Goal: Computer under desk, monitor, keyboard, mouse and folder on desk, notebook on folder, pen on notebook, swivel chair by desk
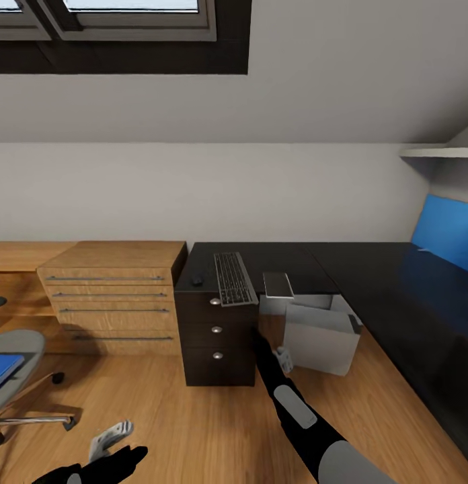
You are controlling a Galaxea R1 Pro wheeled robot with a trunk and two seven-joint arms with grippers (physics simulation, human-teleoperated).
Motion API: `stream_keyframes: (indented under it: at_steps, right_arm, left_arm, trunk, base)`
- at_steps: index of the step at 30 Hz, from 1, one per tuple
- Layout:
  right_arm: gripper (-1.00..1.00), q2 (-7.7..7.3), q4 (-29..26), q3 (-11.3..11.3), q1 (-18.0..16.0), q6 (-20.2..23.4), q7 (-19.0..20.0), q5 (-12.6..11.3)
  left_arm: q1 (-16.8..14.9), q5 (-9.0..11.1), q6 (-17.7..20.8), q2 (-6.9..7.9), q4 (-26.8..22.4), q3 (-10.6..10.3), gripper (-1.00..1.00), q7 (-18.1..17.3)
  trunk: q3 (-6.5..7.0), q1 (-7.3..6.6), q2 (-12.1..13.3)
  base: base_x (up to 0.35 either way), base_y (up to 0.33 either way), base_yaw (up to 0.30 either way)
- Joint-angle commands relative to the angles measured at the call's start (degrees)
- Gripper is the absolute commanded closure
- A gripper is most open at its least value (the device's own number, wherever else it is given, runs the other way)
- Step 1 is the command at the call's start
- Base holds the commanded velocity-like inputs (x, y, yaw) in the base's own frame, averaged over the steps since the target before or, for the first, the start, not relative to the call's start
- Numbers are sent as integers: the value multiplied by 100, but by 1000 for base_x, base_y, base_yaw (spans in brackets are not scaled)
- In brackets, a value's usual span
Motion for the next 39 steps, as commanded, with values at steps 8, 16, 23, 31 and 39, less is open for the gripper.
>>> stream_keyframes:
  at_steps: [8, 16, 23, 31, 39]
  right_arm:
    - [-100, 5, 56, 54, -5, -32, 45, -85]
    - [-100, 22, 372, 38, -2, -29, 7, -87]
    - [-100, 31, 603, 33, -5, -7, 17, -229]
    - [-100, 38, 613, 47, -7, 556, 57, -272]
    - [-100, 34, 599, 54, -7, 585, 466, -239]
  left_arm:
    - [-31, -75, -2206, 210, 1941, -366, -100, -73]
    - [-32, -74, -2310, 288, 1973, -368, -100, -86]
    - [-32, -73, -2328, 296, 1964, -360, -100, -86]
    - [-32, -73, -2329, 299, 1884, -358, -100, -83]
    - [-32, -75, -2330, 308, 1878, -356, -100, -83]
  trunk:
    - [-23, 22, -44]
    - [-23, 22, -44]
    - [-23, 22, -44]
    - [-23, 22, -44]
    - [-23, 22, -44]
  base:
    - [25, 0, 0]
    - [296, 0, 0]
    - [318, 0, 0]
    - [63, 0, 0]
    - [142, 103, 0]
